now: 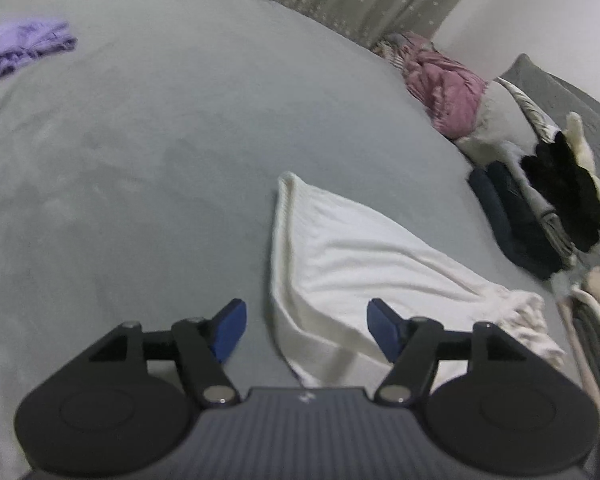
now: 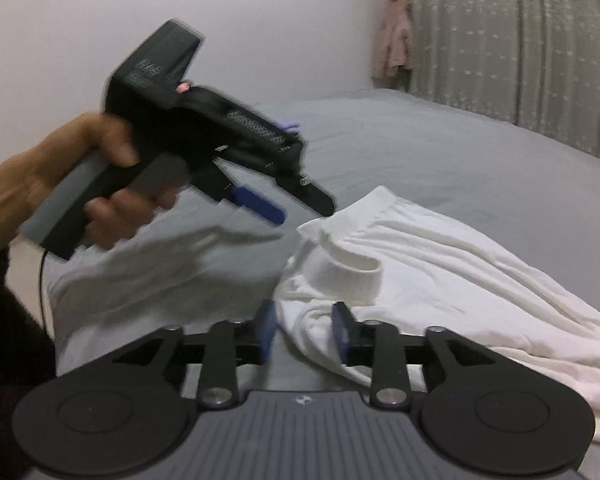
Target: Fold clothes
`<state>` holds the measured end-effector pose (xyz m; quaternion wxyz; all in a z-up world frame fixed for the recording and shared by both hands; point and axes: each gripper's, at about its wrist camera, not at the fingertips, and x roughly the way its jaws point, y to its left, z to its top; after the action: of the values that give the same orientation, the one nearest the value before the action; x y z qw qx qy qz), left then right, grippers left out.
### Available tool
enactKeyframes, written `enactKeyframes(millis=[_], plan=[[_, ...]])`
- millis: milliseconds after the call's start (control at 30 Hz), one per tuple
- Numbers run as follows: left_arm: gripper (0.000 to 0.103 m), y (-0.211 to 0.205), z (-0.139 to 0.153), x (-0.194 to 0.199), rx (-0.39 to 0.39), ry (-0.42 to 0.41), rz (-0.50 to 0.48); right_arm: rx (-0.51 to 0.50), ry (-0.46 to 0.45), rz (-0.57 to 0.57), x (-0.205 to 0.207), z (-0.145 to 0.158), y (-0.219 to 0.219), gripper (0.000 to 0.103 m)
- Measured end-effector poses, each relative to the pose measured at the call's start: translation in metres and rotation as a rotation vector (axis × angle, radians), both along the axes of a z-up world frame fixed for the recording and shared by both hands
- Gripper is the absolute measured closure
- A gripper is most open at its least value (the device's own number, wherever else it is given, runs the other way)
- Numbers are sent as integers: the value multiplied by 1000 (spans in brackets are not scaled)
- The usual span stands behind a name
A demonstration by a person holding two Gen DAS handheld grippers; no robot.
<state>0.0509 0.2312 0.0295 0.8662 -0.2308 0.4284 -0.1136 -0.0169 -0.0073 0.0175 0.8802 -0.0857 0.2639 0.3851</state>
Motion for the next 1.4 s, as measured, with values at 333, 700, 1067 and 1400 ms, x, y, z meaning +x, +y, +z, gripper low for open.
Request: enactKeyframes(millis=[333,700,1067,1400], plan=[[36,-9,-10,1,-69,87,10,65,69,-100,38,-5,12,66],[44,-1,-19,-13,-99,121,-23,59,21,147,-14,9,33,81],[87,-3,-16,-39,-27,113,-77,-45,-21,-109,-13,17,-64,62],[97,-3,-4,-46,13,67,9,-311,-160,-211,9,-3,-107,62]])
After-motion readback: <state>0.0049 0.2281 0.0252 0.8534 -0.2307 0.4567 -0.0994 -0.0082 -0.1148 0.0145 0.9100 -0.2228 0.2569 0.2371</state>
